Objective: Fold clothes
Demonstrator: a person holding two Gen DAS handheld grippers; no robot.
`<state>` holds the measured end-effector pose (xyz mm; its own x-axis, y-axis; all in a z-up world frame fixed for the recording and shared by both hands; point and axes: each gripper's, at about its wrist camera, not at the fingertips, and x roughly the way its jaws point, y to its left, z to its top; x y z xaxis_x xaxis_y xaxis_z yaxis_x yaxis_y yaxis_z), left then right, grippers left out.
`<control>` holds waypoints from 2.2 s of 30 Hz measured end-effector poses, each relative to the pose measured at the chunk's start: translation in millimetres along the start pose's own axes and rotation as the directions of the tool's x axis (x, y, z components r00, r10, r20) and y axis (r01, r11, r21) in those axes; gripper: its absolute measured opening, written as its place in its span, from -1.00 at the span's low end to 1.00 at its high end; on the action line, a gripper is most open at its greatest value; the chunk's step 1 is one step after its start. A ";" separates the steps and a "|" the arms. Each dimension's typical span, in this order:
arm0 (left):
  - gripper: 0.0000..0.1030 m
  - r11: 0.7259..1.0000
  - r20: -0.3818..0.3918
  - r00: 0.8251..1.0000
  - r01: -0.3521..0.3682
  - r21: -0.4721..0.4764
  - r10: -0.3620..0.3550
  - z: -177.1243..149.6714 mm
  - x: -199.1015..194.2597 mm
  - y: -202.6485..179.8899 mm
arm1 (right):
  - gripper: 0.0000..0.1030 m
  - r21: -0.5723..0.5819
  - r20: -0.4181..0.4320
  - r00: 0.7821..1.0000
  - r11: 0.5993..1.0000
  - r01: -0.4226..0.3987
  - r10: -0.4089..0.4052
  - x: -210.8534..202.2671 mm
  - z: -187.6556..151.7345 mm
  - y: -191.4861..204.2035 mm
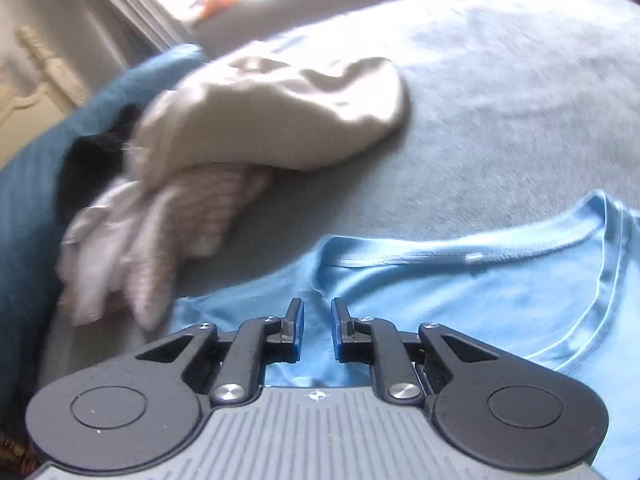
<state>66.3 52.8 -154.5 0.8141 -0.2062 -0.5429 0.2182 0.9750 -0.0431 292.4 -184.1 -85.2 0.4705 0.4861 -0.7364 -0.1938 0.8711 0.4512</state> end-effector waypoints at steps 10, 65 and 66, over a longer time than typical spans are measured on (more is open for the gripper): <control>-0.18 0.994 -0.023 0.998 -0.065 -0.090 0.063 3.5 -10.6 23.6 | -0.57 0.171 -0.138 0.983 0.980 -0.100 0.124 -17.0 -53.3 -23.1; -0.18 0.969 -0.335 0.935 0.183 0.168 -0.119 97.3 -43.9 -77.0 | -0.38 0.674 0.374 0.927 0.688 -0.271 -0.002 -257.5 -226.4 -212.9; -0.16 0.948 -0.331 0.934 0.218 0.233 -0.134 103.1 -35.9 -99.6 | -0.35 0.681 0.373 0.927 0.692 -0.239 -0.048 -264.6 -223.5 -224.6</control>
<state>70.8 -45.5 -44.2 0.5534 -0.2956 -0.7787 0.5101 0.8593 0.0363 19.0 -492.9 -104.4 0.7663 0.3830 -0.5158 0.3401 0.4393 0.8315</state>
